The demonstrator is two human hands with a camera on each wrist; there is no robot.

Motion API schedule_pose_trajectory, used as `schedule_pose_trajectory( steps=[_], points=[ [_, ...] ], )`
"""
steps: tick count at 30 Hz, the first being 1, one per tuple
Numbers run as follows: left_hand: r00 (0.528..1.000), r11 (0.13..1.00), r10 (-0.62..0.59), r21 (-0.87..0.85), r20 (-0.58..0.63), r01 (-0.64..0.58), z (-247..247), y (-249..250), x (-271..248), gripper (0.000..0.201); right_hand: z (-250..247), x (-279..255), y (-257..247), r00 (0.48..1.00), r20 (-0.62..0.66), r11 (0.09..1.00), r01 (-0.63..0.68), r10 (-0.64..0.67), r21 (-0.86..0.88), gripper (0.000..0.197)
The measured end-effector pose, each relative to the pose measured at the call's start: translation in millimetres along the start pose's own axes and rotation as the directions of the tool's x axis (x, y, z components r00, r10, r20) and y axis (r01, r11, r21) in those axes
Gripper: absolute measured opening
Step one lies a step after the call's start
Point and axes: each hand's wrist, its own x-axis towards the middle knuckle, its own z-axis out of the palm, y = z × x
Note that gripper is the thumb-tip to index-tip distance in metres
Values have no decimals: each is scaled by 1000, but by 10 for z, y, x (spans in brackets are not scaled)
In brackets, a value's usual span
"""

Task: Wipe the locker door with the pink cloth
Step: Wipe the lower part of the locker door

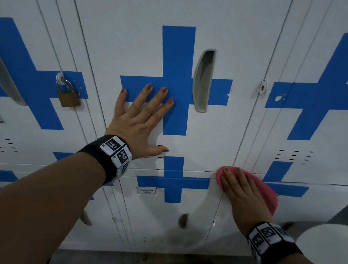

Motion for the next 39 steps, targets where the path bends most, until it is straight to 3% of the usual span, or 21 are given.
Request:
schedule_pose_trajectory(
  steps=[4,10,16,22,26,32,39],
  points=[
    [1000,1000,-1,-7,-1,1,4,2,-3,122,10,-28,-126,996,-71,998,-56,56,13,129],
    [1000,1000,0,-9,3,0,8,1,-4,122,-31,210,-503,985,-148,995,93,-88,31,100],
    [1000,1000,2,-3,5,-2,-1,2,0,122,-48,148,-357,992,-72,993,111,-107,50,101],
    [1000,1000,-2,-13,11,2,1,1,-8,122,-92,-36,-89,1000,-4,998,-18,18,55,123],
    [1000,1000,-8,-18,12,8,-3,7,-4,122,-53,-63,-136,999,0,995,-39,39,91,125],
    [1000,1000,-9,-12,10,9,-8,3,-8,123,-161,219,-476,994,-15,991,109,-108,74,103],
    [1000,1000,-6,-8,8,6,-16,0,-2,123,-352,552,-932,947,198,967,241,-254,86,95]
  ],
)
